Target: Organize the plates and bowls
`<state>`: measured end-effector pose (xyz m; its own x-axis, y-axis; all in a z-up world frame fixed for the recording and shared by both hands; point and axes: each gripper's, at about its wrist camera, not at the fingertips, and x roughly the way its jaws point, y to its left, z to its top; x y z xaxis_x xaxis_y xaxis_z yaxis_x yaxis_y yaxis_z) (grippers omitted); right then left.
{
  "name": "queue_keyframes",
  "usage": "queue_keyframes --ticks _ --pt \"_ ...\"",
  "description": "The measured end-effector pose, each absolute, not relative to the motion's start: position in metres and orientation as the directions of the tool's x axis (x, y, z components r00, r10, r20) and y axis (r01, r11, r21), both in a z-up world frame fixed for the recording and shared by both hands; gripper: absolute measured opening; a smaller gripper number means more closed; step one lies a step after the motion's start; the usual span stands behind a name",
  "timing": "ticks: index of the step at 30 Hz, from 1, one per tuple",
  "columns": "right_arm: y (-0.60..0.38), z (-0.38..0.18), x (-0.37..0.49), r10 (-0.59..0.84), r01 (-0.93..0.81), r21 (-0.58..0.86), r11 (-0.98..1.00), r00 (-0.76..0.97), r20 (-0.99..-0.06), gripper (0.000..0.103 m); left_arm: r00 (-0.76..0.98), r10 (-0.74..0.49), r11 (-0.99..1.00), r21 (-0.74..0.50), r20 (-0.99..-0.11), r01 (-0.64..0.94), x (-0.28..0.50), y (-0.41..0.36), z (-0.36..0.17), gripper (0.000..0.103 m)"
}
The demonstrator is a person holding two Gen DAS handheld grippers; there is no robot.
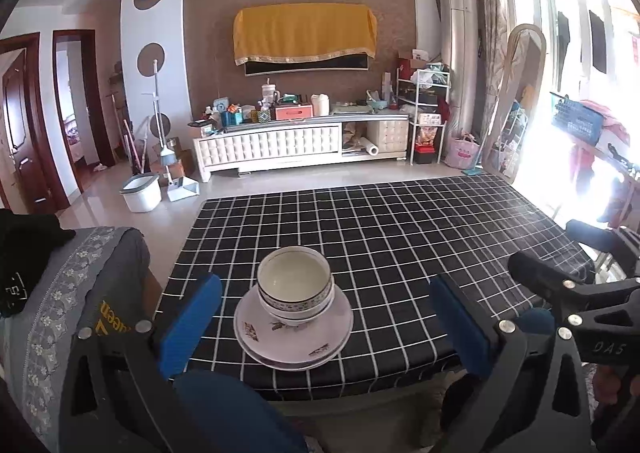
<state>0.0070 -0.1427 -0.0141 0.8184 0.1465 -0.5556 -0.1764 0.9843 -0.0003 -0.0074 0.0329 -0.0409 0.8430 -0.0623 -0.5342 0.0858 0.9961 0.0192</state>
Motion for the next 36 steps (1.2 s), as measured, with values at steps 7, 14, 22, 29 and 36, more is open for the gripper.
queue_keyframes --ticks 7,14,22,29,36 --pt "-0.144 -0.017 0.008 0.154 -0.179 0.012 0.984 0.808 -0.569 0.103 0.838 -0.051 0.996 0.037 -0.544 0.085 -0.006 0.03 -0.045 0.103" --pt "-0.146 -0.017 0.007 0.159 -0.182 0.017 0.983 0.804 -0.573 0.103 0.834 -0.068 0.996 0.011 -0.547 0.089 -0.008 0.031 -0.046 0.103" --pt "-0.147 -0.016 0.007 0.163 -0.187 0.019 0.982 0.797 -0.581 0.103 0.831 -0.065 0.996 0.014 -0.553 0.088 -0.007 0.031 -0.049 0.103" --pt "-0.149 -0.019 0.008 0.163 -0.187 0.02 0.982 0.79 -0.591 0.103 0.821 -0.068 0.996 0.013 -0.566 0.092 -0.008 0.03 -0.053 0.103" --pt "-0.15 -0.019 0.007 0.163 -0.187 0.022 0.982 0.79 -0.591 0.103 0.821 -0.07 0.996 0.012 -0.567 0.093 -0.009 0.03 -0.054 0.103"
